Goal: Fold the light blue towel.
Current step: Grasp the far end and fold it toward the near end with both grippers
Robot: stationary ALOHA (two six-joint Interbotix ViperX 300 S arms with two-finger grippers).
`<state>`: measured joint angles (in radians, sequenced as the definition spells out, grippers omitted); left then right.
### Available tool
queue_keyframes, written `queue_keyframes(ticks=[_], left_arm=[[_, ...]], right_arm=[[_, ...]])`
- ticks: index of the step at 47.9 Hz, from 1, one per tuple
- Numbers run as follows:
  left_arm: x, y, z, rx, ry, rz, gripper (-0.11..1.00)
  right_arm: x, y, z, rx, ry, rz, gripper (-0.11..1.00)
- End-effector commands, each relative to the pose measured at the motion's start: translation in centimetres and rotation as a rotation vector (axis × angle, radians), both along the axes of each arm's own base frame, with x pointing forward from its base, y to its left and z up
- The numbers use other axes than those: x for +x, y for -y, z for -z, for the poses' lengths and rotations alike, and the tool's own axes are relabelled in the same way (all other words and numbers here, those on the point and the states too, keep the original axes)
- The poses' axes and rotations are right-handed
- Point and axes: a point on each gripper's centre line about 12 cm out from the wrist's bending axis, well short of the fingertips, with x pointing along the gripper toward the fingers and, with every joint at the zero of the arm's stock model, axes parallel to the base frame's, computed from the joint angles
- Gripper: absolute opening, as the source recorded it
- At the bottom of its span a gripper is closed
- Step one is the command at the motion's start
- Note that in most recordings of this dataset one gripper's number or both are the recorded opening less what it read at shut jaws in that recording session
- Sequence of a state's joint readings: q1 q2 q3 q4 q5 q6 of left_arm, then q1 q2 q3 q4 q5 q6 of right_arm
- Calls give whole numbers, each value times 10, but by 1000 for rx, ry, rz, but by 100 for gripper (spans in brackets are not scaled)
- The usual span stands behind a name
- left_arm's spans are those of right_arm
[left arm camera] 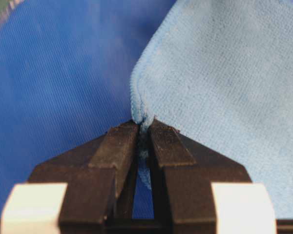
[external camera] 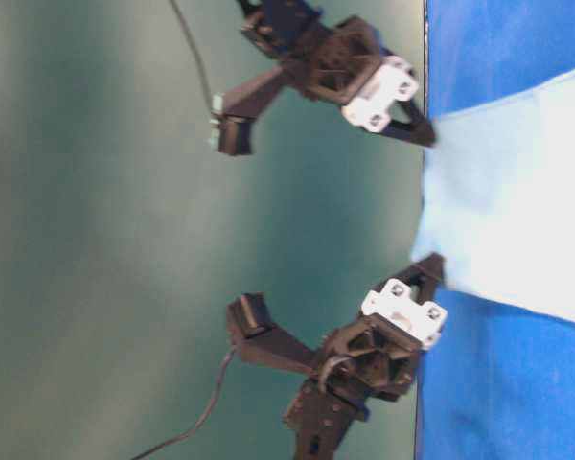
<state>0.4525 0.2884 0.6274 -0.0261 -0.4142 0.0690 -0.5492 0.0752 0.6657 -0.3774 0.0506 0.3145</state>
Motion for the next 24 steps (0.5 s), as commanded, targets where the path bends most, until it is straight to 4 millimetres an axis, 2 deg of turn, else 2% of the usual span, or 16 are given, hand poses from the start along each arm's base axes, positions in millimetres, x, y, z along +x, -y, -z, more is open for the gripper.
queue_keyframes(ticks=[1, 5, 14, 24], left_arm=[[6, -4, -27, 38, 63, 1, 4], [7, -4, -28, 40, 68, 1, 4], [7, 1, -36, 48, 82, 12, 4], [11, 28, -61, 72, 121, 78, 4]], right_arm=[[-1, 1, -28, -37, 51, 5, 2], [-3, 1, -36, -46, 58, 8, 2], [-4, 0, -36, -42, 60, 12, 2], [-8, -18, -44, -33, 53, -5, 2]])
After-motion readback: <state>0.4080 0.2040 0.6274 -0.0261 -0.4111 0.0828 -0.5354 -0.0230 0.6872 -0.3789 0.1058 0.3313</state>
